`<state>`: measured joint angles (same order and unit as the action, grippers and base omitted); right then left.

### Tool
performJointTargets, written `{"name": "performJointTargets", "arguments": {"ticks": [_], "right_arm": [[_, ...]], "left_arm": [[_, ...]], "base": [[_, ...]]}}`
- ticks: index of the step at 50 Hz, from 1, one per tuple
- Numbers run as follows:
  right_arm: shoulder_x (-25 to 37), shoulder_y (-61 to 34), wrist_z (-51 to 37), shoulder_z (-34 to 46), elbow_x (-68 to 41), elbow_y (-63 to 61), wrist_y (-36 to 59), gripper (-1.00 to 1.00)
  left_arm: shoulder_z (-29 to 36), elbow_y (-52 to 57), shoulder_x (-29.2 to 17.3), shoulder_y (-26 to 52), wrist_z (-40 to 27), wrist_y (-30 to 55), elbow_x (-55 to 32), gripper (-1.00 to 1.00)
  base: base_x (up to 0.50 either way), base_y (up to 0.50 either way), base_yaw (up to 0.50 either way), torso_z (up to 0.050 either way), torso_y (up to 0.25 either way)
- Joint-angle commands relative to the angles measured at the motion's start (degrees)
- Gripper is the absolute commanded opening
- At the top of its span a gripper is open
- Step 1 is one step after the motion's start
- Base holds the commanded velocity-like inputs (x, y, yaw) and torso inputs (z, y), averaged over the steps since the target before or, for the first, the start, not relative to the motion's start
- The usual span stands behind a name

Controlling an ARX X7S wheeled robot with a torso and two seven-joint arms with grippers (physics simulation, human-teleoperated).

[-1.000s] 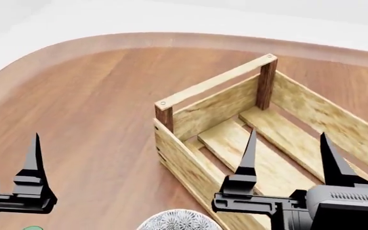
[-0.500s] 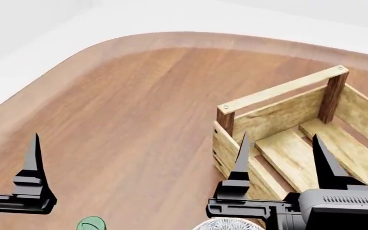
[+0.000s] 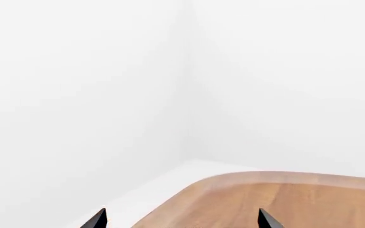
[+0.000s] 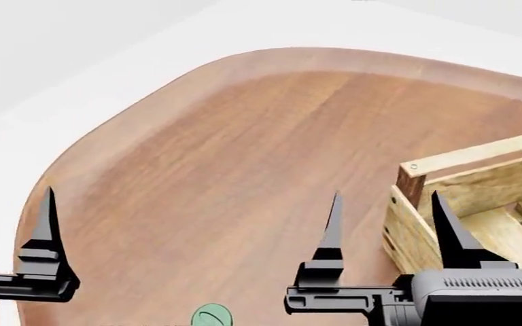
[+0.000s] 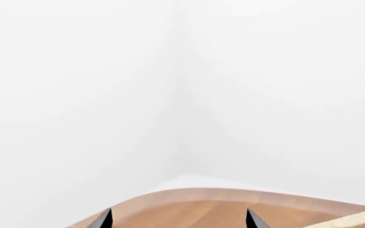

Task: Pick up the salad dressing and put it in the tray.

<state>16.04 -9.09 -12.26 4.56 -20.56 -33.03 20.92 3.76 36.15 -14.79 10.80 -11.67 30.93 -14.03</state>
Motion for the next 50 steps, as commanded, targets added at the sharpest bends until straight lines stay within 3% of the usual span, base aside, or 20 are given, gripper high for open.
{"name": "performJointTargets", "arguments": {"ticks": [1, 9, 26, 37, 50], "right_arm": [[0.88, 0.43, 1.29, 1.63, 0.15, 0.13, -0.77, 1.00], [0.92, -0.86, -1.28, 3.35, 3.23, 2.11, 1.96, 1.00], [6.27, -1.57, 13.75, 14.19, -5.96, 3.70, 11.41, 1.00], [9.62, -1.69, 16.28, 22.41, -0.33, 4.84, 13.07, 1.00], [9.52, -1.88, 17.48, 25.77, 1.90, 8.58, 11.84, 1.00]], "left_arm": [[0.12, -0.07, -0.25, 0.03, -0.30, -0.03, -0.28, 1.00], [-0.13, -0.18, -0.44, -0.07, -0.53, -0.26, -0.53, 1.00], [-0.34, -0.90, -0.87, -0.38, -1.01, -0.96, -0.69, 1.00], [-0.05, -0.90, -1.06, -0.27, -1.31, -1.00, -0.82, 1.00], [0.12, -1.13, -1.30, -0.36, -1.55, -1.30, -1.13, 1.00]], "base": [[0.00, 0.00, 0.38, 0.000, 0.000], [0.00, 0.00, 0.00, 0.000, 0.000], [0.00, 0.00, 0.00, 0.000, 0.000], [0.00, 0.00, 0.00, 0.000, 0.000], [0.00, 0.00, 0.00, 0.000, 0.000]]}}
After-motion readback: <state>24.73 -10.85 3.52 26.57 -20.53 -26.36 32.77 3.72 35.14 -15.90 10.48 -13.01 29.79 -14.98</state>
